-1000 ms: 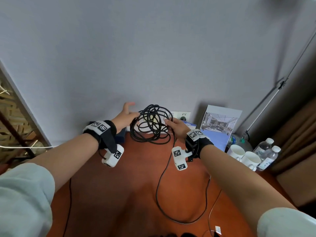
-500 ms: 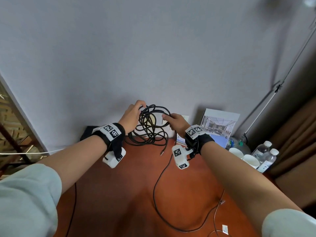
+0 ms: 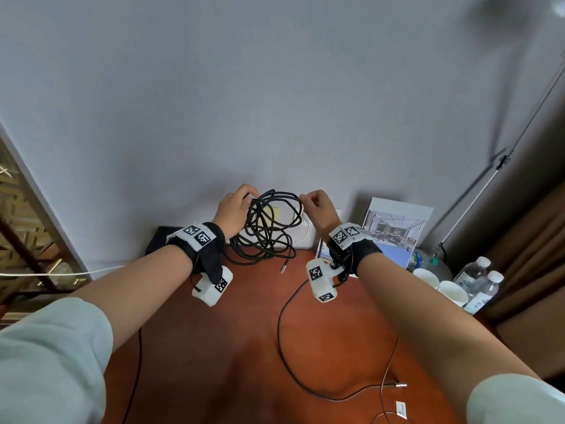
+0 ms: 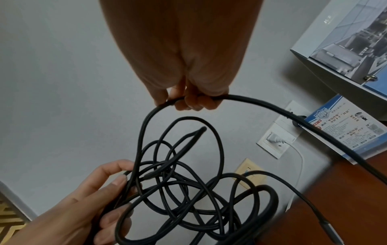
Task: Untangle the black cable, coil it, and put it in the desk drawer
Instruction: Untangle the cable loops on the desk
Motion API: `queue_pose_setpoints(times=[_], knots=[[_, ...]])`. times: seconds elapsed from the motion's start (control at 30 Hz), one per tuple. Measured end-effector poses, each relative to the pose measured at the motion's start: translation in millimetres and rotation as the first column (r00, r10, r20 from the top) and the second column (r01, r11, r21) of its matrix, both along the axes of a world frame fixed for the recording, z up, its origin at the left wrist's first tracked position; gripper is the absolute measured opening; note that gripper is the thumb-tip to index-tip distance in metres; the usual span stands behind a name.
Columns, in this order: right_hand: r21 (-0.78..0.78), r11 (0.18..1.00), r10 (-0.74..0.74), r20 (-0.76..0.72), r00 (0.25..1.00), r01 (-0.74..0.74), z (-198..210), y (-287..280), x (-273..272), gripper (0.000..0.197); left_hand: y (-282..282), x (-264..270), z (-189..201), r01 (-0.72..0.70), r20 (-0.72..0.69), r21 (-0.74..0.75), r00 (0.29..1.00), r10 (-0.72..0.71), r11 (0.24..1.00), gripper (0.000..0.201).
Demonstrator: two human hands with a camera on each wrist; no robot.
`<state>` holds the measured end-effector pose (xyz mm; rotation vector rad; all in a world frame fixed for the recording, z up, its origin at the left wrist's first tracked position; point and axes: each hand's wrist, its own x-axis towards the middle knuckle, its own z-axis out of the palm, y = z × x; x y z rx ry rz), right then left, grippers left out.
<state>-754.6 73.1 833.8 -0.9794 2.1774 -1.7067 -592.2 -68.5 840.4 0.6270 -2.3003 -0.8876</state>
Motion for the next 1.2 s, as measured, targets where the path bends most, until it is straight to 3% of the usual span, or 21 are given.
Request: queue_pose_setpoints(times=[0.13, 0.23, 0.33, 0.4, 0.5, 0.8, 0.97, 1.03, 1.2], knots=[[0.024, 0.999, 0.039, -0.025, 0.999, -0.038, 2.5, -0.3, -2.9, 0.024, -1.1, 3.8, -0.4, 0.016, 0.011, 0.062, 1.000, -0.017, 0.998, 0.012], [0.037, 0.998, 0.050, -0.043, 0.998, -0.049, 3.7, -1.2, -4.7, 0.024, -3.6, 4.3, -1.2, 0.060, 0.027, 0.097, 0.998, -0.063, 0.994, 0.017], [0.064, 0.998, 0.030, -0.069, 0.997, -0.025, 6.1, -2.2, -5.8, 0.024, -2.3, 3.1, 1.1, 0.077, -0.030, 0.267, 0.997, -0.071, 0.961, 0.033], [0.097, 0.995, 0.037, -0.100, 0.994, -0.027, 7.1, -1.8, -5.5, 0.024, 1.0, 2.0, 5.0, 0.106, -0.101, 0.455, 0.993, -0.068, 0.884, 0.036], [0.143, 0.986, 0.108, -0.144, 0.984, -0.087, 4.5, -1.3, -3.2, 0.028, 5.8, 1.0, 12.4, 0.214, -0.238, 0.702, 0.970, -0.059, 0.679, 0.026], [0.090, 0.983, 0.167, -0.054, 0.984, -0.162, 5.9, 2.6, 5.3, 0.031, 8.5, 12.4, 16.8, 0.343, -0.318, 0.796, 0.938, -0.138, 0.498, 0.036], [0.277, 0.961, 0.050, -0.193, 0.980, 0.005, -2.6, -2.5, 4.2, 0.036, 10.3, 19.1, 18.6, 0.393, -0.336, 0.804, 0.920, -0.205, 0.446, 0.050], [0.293, 0.956, 0.065, -0.226, 0.972, 0.004, -1.3, -1.8, 6.3, 0.035, 9.5, 21.1, 19.1, 0.387, -0.306, 0.803, 0.920, -0.243, 0.454, 0.050], [0.291, 0.953, 0.139, -0.160, 0.977, -0.088, 7.9, 3.7, 20.1, 0.028, 11.5, 25.7, 17.5, 0.352, -0.198, 0.731, 0.929, -0.312, 0.584, 0.033]])
